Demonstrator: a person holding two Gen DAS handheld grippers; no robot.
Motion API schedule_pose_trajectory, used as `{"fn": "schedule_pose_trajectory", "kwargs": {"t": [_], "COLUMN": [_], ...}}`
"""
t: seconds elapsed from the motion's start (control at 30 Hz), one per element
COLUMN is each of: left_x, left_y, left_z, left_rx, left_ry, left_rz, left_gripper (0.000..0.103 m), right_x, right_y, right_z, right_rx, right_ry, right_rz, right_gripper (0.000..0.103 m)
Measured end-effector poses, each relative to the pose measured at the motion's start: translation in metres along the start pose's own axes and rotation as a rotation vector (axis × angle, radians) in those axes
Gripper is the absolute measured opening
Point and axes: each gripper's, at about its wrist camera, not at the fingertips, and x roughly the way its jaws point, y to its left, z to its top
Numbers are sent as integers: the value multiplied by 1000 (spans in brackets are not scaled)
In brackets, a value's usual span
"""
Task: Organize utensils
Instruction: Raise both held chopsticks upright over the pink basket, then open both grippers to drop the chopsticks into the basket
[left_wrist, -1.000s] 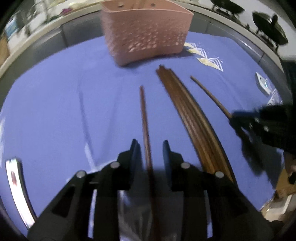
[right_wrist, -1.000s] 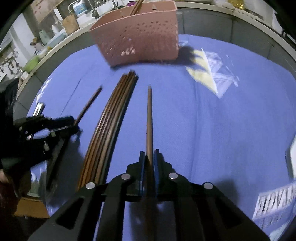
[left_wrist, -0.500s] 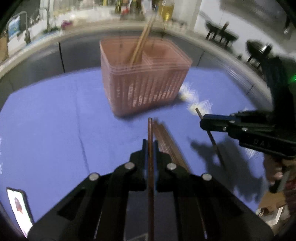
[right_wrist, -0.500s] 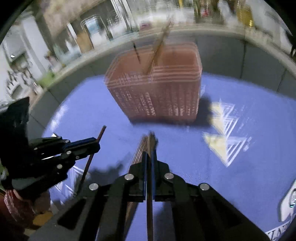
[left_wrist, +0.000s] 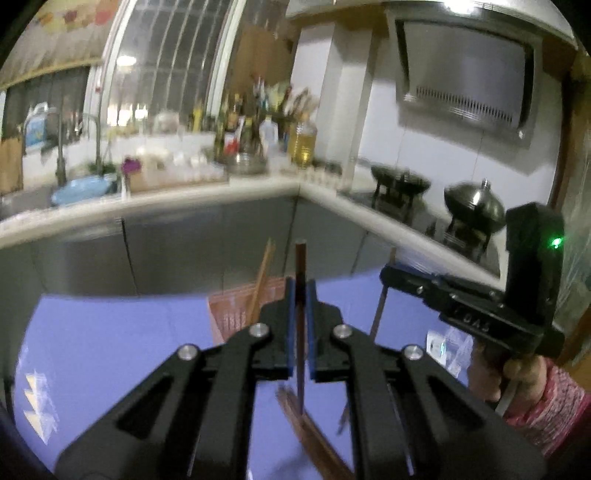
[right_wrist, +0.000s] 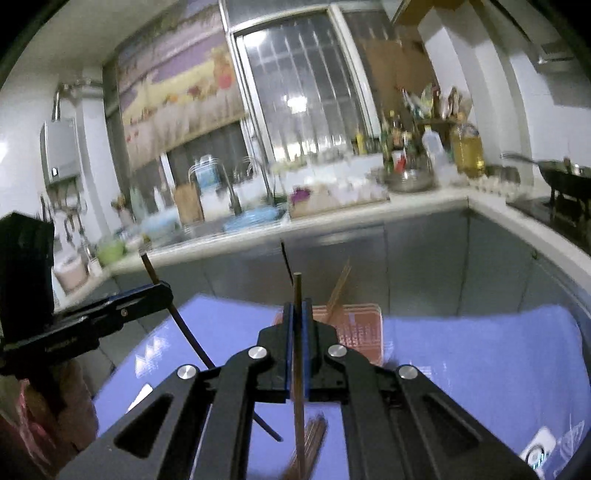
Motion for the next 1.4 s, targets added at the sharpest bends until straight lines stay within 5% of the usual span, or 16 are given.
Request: {"fn": "schedule_pose_trajectory", "kwargs": {"t": [0.27,0.63,0.67,0.77,0.8,0.87,0.93,1.03,1.13,1.27,1.33,1.4], "left_x": [40,147,152,152,147,134,117,80,48,38,48,60], "left_y": [20,60,62,64,67,70,70,63,50,34,24,14], "left_z": [69,20,15,3,3,6,9,7,-19,-92,-138,-176], "left_rx": [37,-5,-4,-19,-32,-67,-87,-107,-107,-127,-150,-172], "left_ry": [-72,188,211,221,204,166,134,67,43,163,286,392], "left_rz": [112,150,160,221,227,228,250,255,226,177,120,69], "left_gripper": [4,6,9,43,52,52,52,52,52,51,27,21], "right_x": [62,163,165,156,149,136,116,73,38,31,35,34], "right_y": [-3,-25,-24,-22,-22,-20,-17,-11,-11,-14,-11,0], "right_z": [81,14,9,4,5,8,12,12,-15,-117,-168,-208], "right_rx": [-12,-13,-16,0,9,24,32,30,37,41,44,20], "right_ry": [-122,92,112,113,106,86,53,-1,36,318,454,529], "right_rz": [-39,-55,-61,-78,-79,-67,-57,-40,-20,-50,-58,-65], "right_gripper": [4,5,5,7,10,17,39,55,52,20,12,12]}}
